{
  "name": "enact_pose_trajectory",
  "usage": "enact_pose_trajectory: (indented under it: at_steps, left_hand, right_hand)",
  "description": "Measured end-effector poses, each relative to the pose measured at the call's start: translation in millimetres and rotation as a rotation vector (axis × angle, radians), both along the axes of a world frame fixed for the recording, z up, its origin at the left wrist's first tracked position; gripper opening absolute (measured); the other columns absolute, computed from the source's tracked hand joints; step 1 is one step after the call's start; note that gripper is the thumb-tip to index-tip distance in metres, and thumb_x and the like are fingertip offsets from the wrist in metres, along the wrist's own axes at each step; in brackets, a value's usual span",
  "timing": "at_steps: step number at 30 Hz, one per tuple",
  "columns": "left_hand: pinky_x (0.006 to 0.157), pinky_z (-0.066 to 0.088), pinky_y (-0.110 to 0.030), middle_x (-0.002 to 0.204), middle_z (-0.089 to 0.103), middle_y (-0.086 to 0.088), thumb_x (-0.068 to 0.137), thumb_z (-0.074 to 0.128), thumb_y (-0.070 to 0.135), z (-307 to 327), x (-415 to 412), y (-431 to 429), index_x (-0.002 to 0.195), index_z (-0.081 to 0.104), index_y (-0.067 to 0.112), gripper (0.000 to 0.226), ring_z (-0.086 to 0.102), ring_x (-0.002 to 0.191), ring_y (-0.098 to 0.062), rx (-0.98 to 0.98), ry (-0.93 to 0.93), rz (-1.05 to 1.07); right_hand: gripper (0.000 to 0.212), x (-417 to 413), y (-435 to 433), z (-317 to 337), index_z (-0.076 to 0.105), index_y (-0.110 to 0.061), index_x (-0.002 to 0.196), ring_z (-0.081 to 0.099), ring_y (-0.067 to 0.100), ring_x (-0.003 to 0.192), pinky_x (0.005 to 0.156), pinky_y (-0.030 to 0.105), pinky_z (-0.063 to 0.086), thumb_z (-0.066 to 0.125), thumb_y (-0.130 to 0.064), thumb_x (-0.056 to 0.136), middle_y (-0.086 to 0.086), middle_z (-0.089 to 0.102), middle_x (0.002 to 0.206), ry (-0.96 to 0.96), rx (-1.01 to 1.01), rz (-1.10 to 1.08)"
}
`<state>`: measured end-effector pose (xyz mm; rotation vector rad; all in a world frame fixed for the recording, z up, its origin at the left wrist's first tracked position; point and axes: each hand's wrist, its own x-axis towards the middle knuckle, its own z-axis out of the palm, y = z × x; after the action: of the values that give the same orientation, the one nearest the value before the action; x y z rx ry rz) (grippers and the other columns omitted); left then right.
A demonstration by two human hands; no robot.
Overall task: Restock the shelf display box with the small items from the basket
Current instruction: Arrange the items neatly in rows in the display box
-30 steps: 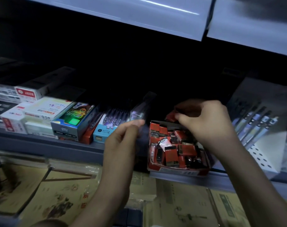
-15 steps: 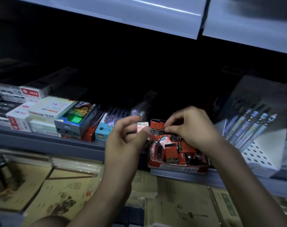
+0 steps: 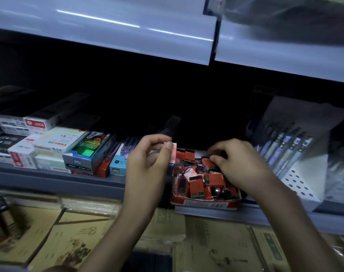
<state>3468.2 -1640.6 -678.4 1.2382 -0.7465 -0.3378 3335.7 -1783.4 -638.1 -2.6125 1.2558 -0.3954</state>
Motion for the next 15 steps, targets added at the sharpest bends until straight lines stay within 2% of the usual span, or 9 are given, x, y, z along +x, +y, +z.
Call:
enact_pose_trajectory:
  at_steps: [2,4,6,7,9,11,13,15]
  left_hand:
    - [0.061,0.057,-0.029,0.074,0.073,-0.005,0.104,0.055,0.011,3.7,-1.7,-4.5,0.106,0.068,0.019,0.016,0.071,0.07,-0.019,0.053,-0.076,-0.053]
    - [0.059,0.054,-0.036,0.067,0.069,-0.005,0.103,0.053,0.009,8.0,-2.1,-10.7,0.1,0.068,0.022,0.02,0.068,0.064,-0.02,0.111,-0.161,-0.096]
    - [0.052,0.045,-0.032,0.061,0.061,0.001,0.1,0.051,0.009,11.9,1.8,-17.1,0.089,0.067,0.025,0.025,0.058,0.057,-0.014,0.182,-0.244,-0.109]
    - [0.051,0.041,-0.032,0.059,0.057,0.004,0.098,0.05,0.011,14.4,4.4,-19.2,0.084,0.065,0.026,0.025,0.052,0.054,-0.012,0.218,-0.284,-0.113]
    - [0.05,0.037,-0.032,0.056,0.053,0.009,0.092,0.046,0.023,19.3,10.2,-21.7,0.08,0.062,0.025,0.02,0.047,0.051,-0.009,0.283,-0.37,-0.118]
    - [0.052,0.039,-0.032,0.057,0.057,0.014,0.085,0.041,0.036,24.6,15.9,-24.1,0.084,0.062,0.031,0.023,0.052,0.053,-0.007,0.404,-0.507,-0.099]
    - [0.056,0.043,-0.032,0.066,0.063,0.017,0.084,0.036,0.047,31.1,18.8,-27.5,0.094,0.062,0.042,0.028,0.059,0.064,-0.008,0.565,-0.695,-0.082]
    - [0.067,0.051,-0.033,0.08,0.069,0.015,0.083,0.032,0.055,37.2,18.1,-30.5,0.108,0.06,0.052,0.038,0.065,0.08,-0.013,0.678,-0.874,-0.074]
  right_hand:
    - [0.033,2.6,-4.4,0.5,0.064,-0.024,0.135,0.059,0.025,0.123,0.101,0.039,0.05,0.059,-0.026,0.102,0.004,0.063,0.136,0.099,0.065,0.015]
    - [0.036,4.0,-12.2,2.2,0.061,-0.024,0.139,0.054,0.024,0.13,0.107,0.037,0.046,0.058,-0.026,0.103,0.004,0.058,0.143,0.144,0.137,0.044]
    - [0.036,5.0,-18.5,3.7,0.062,-0.025,0.138,0.052,0.023,0.133,0.11,0.036,0.044,0.061,-0.027,0.102,0.002,0.058,0.144,0.154,0.194,0.08]
    - [0.034,5.0,-21.2,4.4,0.065,-0.026,0.134,0.054,0.021,0.13,0.107,0.035,0.046,0.063,-0.027,0.1,0.001,0.06,0.14,0.149,0.213,0.092]
    - [0.024,3.9,-25.0,6.8,0.07,-0.027,0.119,0.062,0.017,0.113,0.09,0.029,0.049,0.071,-0.028,0.095,-0.002,0.067,0.125,0.113,0.23,0.097]
    - [0.016,2.5,-28.1,9.4,0.07,-0.027,0.105,0.064,0.012,0.093,0.075,0.027,0.049,0.076,-0.031,0.091,-0.004,0.069,0.106,0.045,0.232,0.081]
    - [0.016,2.3,-29.9,12.4,0.066,-0.027,0.103,0.063,0.012,0.087,0.069,0.029,0.048,0.075,-0.034,0.091,-0.005,0.067,0.096,-0.041,0.209,0.044]
    - [0.015,5.1,-32.3,12.3,0.064,-0.033,0.103,0.065,0.015,0.088,0.072,0.032,0.052,0.073,-0.03,0.092,-0.005,0.068,0.096,-0.172,0.187,0.007]
